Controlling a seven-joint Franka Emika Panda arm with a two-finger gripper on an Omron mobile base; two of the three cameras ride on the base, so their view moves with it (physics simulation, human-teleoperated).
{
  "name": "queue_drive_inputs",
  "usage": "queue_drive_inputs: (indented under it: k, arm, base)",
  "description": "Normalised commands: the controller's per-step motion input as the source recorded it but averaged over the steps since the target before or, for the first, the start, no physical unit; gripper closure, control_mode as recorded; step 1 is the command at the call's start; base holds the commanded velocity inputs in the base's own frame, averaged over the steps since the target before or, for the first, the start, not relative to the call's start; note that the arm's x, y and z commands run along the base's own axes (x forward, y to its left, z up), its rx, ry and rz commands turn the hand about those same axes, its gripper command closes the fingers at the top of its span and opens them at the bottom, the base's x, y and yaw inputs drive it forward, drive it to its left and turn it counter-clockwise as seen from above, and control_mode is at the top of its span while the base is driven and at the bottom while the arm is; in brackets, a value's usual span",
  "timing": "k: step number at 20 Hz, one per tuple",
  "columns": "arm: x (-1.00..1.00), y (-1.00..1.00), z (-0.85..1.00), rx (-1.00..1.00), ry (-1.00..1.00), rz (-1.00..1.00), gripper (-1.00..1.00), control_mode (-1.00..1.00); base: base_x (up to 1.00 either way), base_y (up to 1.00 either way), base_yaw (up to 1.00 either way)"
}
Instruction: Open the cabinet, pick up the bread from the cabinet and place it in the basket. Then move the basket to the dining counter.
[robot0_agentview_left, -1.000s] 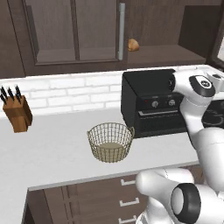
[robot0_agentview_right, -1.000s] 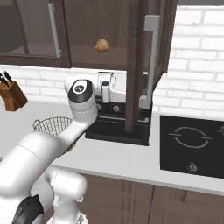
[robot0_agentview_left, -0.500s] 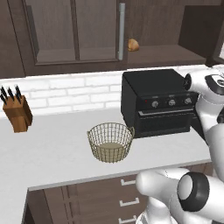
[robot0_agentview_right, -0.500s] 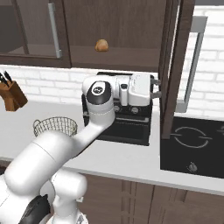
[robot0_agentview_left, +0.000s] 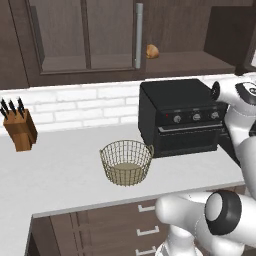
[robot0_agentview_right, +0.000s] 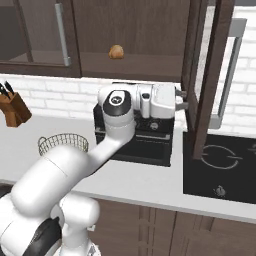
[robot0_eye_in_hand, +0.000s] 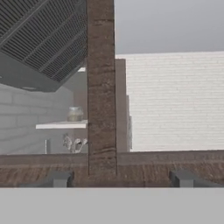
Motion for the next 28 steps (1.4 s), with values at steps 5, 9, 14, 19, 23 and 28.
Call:
queue_drive_inputs:
  k: [5,9,14,19,23,28]
  arm:
    - [0.04,-0.12,0.0,0.0,0.01,0.02,-1.0,-1.0]
    - [0.0,0.61,0.01,0.0,0.05,0.14,-1.0,-1.0]
    - [0.0,0.61,0.17,0.03,0.02,0.21,-1.0,-1.0]
    - [0.06,0.53,0.38,0.12,0.09,0.31,-1.0,-1.0]
    - [0.19,0.39,0.46,0.18,0.12,0.36,-1.0,-1.0]
    - [0.21,0.19,0.47,0.22,0.12,0.38,-1.0,-1.0]
  base:
    - [0.0,0.0,0.0]
    - [0.0,0.0,0.0]
    - [0.0,0.0,0.0]
    - [0.0,0.0,0.0]
    - [0.0,0.0,0.0]
    - [0.0,0.0,0.0]
